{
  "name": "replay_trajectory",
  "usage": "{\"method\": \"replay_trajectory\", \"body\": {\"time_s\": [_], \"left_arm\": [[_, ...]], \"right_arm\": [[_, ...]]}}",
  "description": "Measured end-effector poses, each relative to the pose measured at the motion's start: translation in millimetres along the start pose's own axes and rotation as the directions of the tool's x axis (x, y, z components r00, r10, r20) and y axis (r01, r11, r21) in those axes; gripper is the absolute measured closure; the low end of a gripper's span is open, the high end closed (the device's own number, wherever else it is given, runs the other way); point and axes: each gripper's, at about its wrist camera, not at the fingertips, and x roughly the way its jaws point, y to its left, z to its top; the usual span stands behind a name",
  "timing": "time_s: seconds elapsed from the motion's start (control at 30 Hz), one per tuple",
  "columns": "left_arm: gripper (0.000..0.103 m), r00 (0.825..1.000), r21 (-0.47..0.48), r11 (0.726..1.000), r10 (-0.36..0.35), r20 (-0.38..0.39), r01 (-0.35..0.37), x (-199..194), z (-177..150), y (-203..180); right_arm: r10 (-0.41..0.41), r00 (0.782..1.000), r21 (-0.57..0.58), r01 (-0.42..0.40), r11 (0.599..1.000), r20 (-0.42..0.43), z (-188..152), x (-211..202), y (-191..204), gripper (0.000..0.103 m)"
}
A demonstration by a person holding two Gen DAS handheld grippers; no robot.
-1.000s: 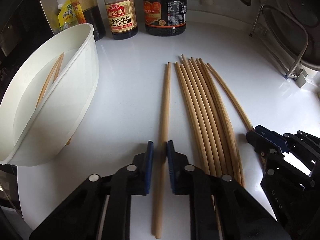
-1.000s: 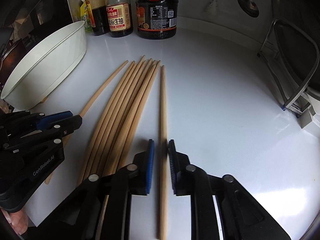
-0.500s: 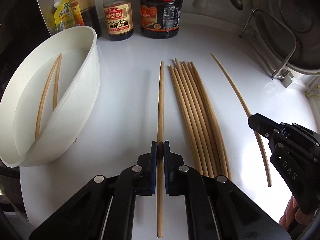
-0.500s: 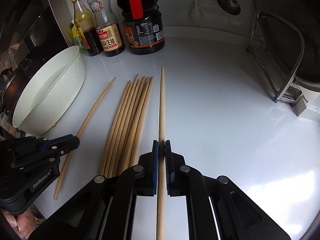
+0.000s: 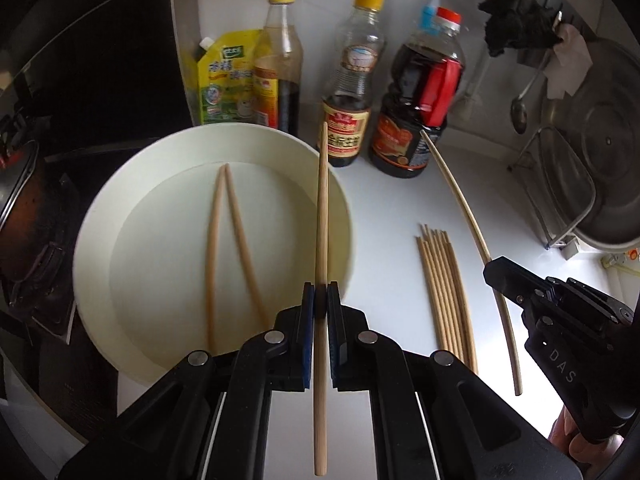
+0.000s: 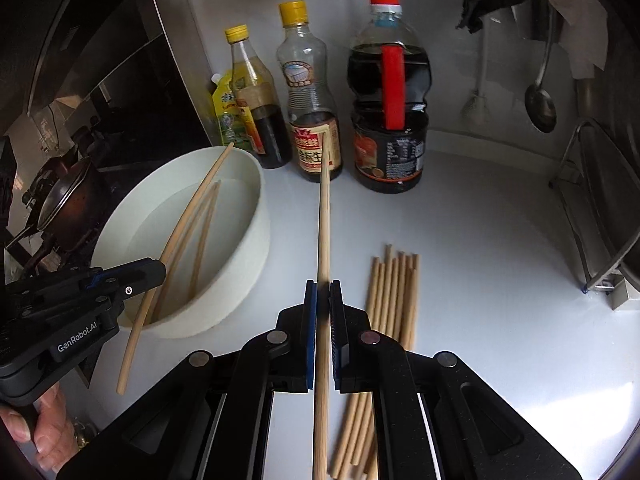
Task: Organize utensils
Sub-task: 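Lower both chopsticks into the white basin while both tools open to release them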
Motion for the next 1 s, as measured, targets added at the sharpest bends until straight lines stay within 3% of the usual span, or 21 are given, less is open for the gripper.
{"method": "replay_trajectory", "body": {"time_s": [0.23,0.47,0.73,1.0], "left_arm": [[0.096,0.997,-0.074,0.994,0.076,-0.008,-0.077,10,21,84],[0.096,0.994,-0.089,0.992,0.089,-0.057,-0.094,39,27,127],[0.096,0.991,-0.075,0.994,0.075,-0.112,-0.084,66,26,146],[0.096,0.988,-0.075,0.994,0.067,-0.138,-0.078,80,27,155]], "right_arm": [[0.082,0.996,-0.051,-0.084,0.995,-0.034,34,47,68,0.097],[0.107,0.987,-0.073,-0.116,0.991,-0.118,51,97,119,0.097],[0.095,0.974,-0.023,-0.102,0.994,-0.206,54,138,133,0.097],[0.088,0.966,0.018,-0.086,0.996,-0.242,53,153,128,0.097]]}}
